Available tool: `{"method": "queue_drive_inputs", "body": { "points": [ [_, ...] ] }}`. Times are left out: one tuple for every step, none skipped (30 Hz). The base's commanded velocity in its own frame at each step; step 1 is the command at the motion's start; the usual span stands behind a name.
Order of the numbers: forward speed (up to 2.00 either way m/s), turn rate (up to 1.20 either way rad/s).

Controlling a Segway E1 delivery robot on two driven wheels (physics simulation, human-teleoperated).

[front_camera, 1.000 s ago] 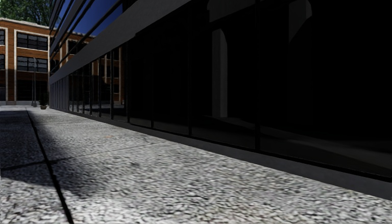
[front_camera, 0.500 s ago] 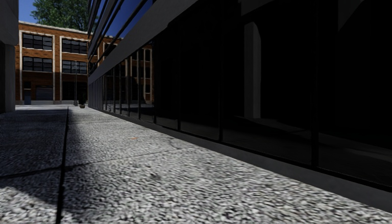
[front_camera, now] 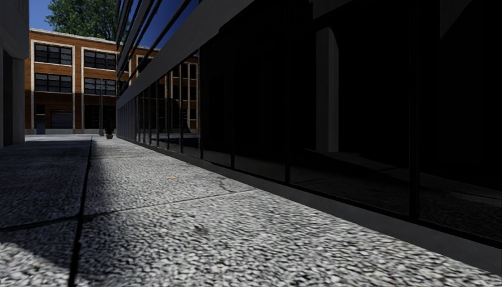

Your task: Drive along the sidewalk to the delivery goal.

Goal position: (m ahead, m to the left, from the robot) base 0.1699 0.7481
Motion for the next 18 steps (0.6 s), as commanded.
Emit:
{"method": "queue_drive_inputs", "body": {
  "points": [
    [0.0, 0.0],
    [0.0, 0.0],
    [0.0, 0.0],
    [0.0, 0.0],
    [0.0, 0.0],
    [0.0, 0.0],
    [0.0, 0.0],
    [0.0, 0.0],
    [0.0, 0.0],
    [0.0, 0.0],
    [0.0, 0.0],
    [0.0, 0.0],
    [0.0, 0.0],
    [0.0, 0.0],
    [0.0, 0.0],
    [0.0, 0.0],
    [0.0, 0.0],
    [0.0, 0.0]
  ]
}}
